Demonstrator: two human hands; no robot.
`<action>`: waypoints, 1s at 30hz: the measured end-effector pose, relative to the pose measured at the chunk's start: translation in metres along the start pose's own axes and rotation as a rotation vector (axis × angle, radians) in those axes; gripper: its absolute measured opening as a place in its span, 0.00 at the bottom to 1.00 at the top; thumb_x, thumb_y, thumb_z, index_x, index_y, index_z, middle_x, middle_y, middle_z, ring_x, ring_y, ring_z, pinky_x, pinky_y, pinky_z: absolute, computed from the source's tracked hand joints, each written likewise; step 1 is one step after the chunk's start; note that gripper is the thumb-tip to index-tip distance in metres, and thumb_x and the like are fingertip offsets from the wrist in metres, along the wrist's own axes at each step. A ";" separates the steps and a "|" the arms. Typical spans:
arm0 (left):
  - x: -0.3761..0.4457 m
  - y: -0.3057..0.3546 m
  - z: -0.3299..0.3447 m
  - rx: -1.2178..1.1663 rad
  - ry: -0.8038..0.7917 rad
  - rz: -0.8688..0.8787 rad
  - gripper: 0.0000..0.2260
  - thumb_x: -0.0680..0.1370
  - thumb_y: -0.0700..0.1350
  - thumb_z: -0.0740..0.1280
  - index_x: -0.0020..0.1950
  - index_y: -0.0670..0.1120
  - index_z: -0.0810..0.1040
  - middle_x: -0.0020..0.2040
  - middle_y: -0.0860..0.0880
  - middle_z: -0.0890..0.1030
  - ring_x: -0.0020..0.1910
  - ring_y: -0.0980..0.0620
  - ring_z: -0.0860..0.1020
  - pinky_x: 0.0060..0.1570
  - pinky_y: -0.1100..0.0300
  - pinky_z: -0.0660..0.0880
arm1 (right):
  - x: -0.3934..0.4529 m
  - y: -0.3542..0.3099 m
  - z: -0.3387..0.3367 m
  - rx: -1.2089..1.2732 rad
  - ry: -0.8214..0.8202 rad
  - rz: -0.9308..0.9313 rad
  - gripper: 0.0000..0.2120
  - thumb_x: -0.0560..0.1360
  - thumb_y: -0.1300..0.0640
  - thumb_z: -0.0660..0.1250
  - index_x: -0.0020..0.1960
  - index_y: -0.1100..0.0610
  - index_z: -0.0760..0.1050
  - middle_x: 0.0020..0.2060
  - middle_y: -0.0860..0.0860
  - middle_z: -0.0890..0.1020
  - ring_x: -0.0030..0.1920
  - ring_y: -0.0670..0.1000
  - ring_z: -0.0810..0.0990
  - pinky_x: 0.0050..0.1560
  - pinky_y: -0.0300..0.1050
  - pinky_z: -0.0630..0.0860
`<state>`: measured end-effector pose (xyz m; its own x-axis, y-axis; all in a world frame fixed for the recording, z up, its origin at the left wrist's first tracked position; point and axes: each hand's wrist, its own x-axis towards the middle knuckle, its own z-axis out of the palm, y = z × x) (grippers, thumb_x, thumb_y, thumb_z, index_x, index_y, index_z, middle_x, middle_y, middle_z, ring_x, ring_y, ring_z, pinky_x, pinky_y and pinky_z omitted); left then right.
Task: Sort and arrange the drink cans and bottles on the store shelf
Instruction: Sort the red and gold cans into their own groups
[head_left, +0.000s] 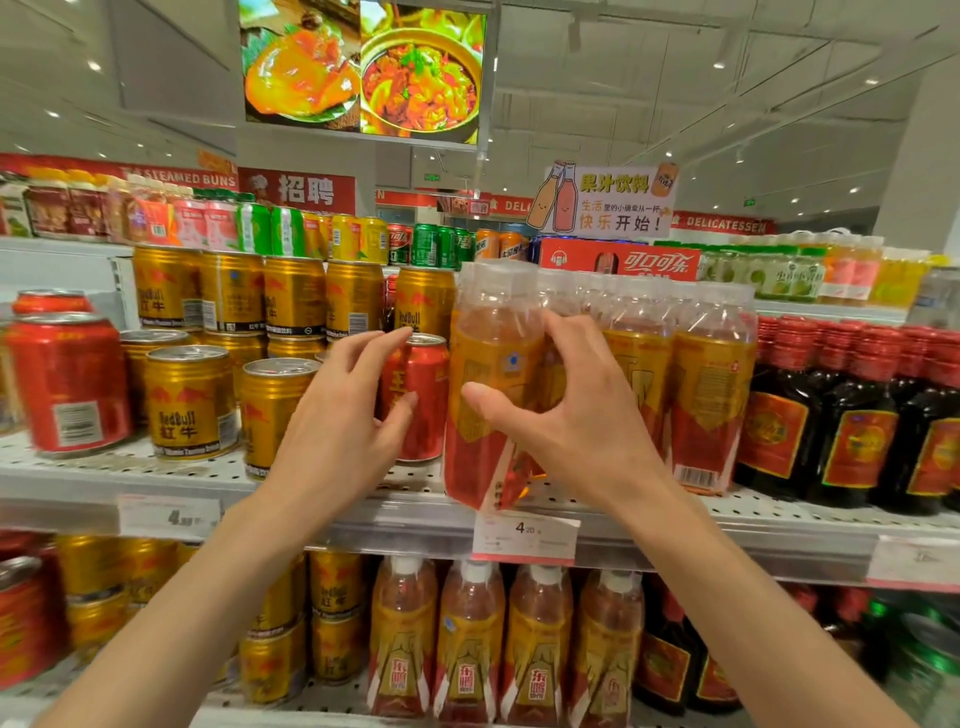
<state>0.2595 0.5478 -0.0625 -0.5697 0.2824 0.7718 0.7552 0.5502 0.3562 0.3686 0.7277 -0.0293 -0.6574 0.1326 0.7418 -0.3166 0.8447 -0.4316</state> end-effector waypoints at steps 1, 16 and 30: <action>0.003 0.000 -0.001 0.020 -0.019 0.001 0.27 0.80 0.52 0.67 0.78 0.57 0.64 0.74 0.50 0.69 0.56 0.48 0.79 0.62 0.52 0.76 | 0.002 -0.001 0.001 -0.021 0.008 0.003 0.34 0.70 0.36 0.72 0.71 0.49 0.69 0.53 0.41 0.72 0.51 0.37 0.73 0.50 0.26 0.71; 0.023 0.003 -0.020 0.035 -0.124 0.029 0.22 0.76 0.57 0.72 0.64 0.52 0.68 0.56 0.51 0.79 0.53 0.51 0.78 0.51 0.56 0.74 | -0.001 -0.006 0.001 -0.172 0.038 0.075 0.46 0.71 0.33 0.69 0.81 0.50 0.55 0.54 0.46 0.68 0.42 0.42 0.72 0.56 0.48 0.78; -0.008 -0.006 -0.070 -0.085 -0.108 -0.055 0.30 0.73 0.65 0.67 0.73 0.59 0.73 0.66 0.59 0.75 0.43 0.60 0.81 0.47 0.59 0.80 | 0.010 -0.002 0.036 -0.230 0.124 -0.036 0.43 0.75 0.35 0.65 0.80 0.59 0.58 0.52 0.48 0.68 0.37 0.46 0.74 0.41 0.49 0.81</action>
<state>0.2816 0.4873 -0.0340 -0.6394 0.3393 0.6900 0.7439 0.4997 0.4437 0.3382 0.7082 -0.0396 -0.5550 0.1510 0.8180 -0.1654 0.9437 -0.2865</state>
